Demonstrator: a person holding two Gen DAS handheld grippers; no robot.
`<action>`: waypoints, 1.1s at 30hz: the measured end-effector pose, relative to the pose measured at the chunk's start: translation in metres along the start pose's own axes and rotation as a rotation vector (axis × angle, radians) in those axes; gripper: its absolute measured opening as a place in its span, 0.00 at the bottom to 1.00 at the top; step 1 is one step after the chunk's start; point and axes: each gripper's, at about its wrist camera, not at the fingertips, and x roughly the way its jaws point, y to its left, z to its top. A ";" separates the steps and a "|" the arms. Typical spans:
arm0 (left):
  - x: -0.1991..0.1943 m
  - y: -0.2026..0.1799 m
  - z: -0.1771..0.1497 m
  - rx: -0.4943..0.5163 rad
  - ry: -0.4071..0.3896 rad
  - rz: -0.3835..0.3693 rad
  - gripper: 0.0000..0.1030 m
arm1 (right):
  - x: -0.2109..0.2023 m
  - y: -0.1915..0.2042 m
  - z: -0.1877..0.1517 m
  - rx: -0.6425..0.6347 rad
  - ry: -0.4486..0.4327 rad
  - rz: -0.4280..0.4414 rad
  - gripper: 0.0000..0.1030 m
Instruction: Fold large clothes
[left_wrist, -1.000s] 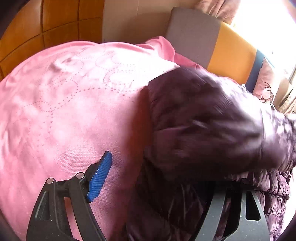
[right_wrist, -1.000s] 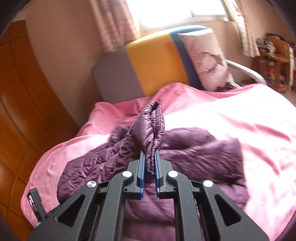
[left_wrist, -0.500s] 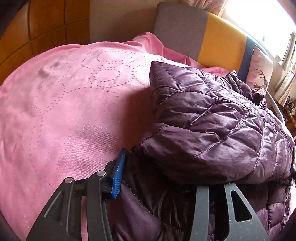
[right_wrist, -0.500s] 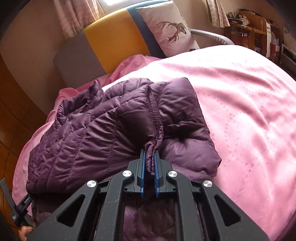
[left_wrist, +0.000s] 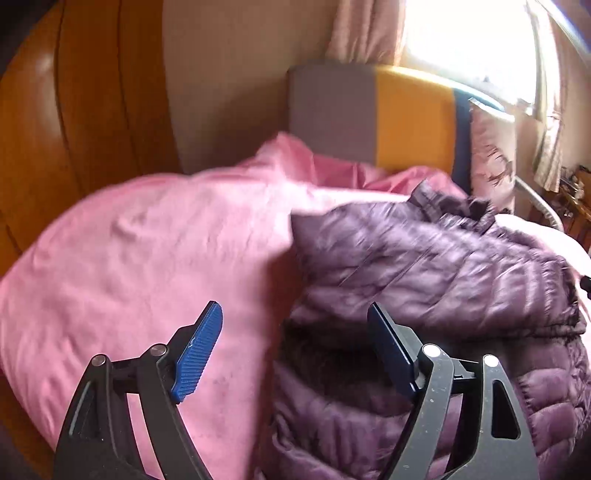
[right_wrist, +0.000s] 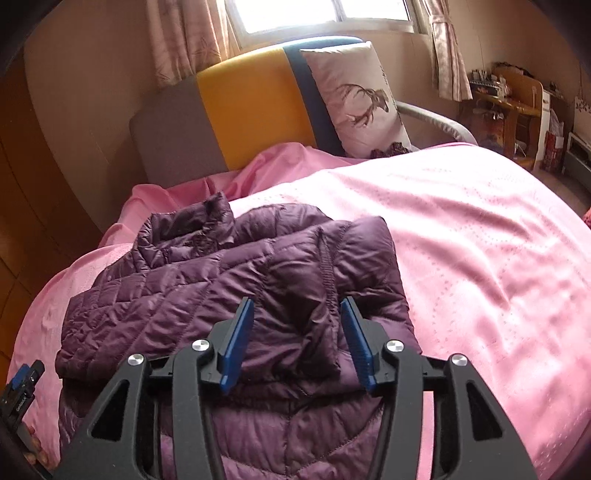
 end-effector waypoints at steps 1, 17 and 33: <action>-0.003 -0.005 0.005 0.008 -0.012 -0.016 0.77 | 0.000 0.005 0.003 -0.013 -0.004 0.004 0.53; 0.011 -0.047 0.023 0.100 -0.032 -0.103 0.77 | 0.048 0.025 0.020 -0.051 0.056 -0.032 0.56; 0.059 -0.050 0.035 0.070 0.068 -0.183 0.77 | 0.084 0.009 0.019 -0.054 0.104 -0.095 0.62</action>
